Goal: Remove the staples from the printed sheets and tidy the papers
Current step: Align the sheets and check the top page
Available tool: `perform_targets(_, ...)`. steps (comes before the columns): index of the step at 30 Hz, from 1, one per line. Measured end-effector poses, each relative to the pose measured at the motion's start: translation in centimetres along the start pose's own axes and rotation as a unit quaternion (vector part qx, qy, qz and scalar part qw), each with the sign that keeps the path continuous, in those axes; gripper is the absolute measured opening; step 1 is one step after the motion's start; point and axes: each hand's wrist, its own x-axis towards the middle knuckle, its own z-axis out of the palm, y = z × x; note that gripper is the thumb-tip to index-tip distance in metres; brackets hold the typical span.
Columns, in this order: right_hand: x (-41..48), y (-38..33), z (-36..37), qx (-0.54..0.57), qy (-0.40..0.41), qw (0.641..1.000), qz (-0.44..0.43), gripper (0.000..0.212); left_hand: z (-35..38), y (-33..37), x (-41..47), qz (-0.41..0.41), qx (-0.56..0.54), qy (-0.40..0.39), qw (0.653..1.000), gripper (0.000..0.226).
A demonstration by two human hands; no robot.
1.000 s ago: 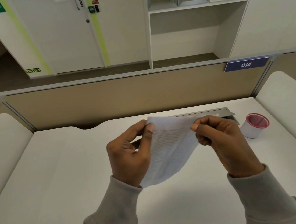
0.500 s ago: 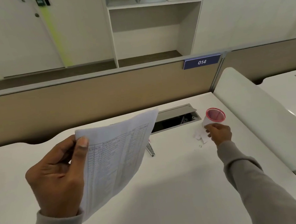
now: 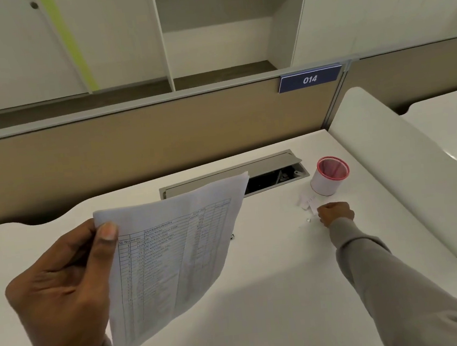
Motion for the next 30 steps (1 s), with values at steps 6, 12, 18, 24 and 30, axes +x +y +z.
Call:
perform_targets(6, -0.6, -0.1, -0.3, -0.014, 0.014, 1.000, 0.018, 0.030, 0.0, 0.3, 0.1, 0.002, 0.001, -0.008, 1.000, 0.068)
perform_targets(12, -2.1, 0.4, -0.4, 0.032, 0.011, 0.999, 0.004, 0.026, 0.2, 2.8, -0.2, 0.040, -0.005, 0.048, 0.998, 0.031)
perform_targets(18, -10.9, -3.2, 0.2, 0.081, 0.024, 0.985, -0.150, 0.027, -0.2, 5.0, -0.1, 0.084, -0.051, 0.059, 0.993, 0.033)
perform_targets(24, -22.9, -8.3, 0.3, 0.267, -0.248, 0.864, -0.347, 0.060, -1.5, 6.4, -0.3, 0.064, -0.126, 0.076, 0.987, 0.017)
perform_targets(30, -30.7, -11.1, -1.2, 0.300, -0.490, 0.735, -0.361, 0.064, -4.3, 7.0, -0.4, 0.041, -0.166, 0.118, 0.978, 0.008)
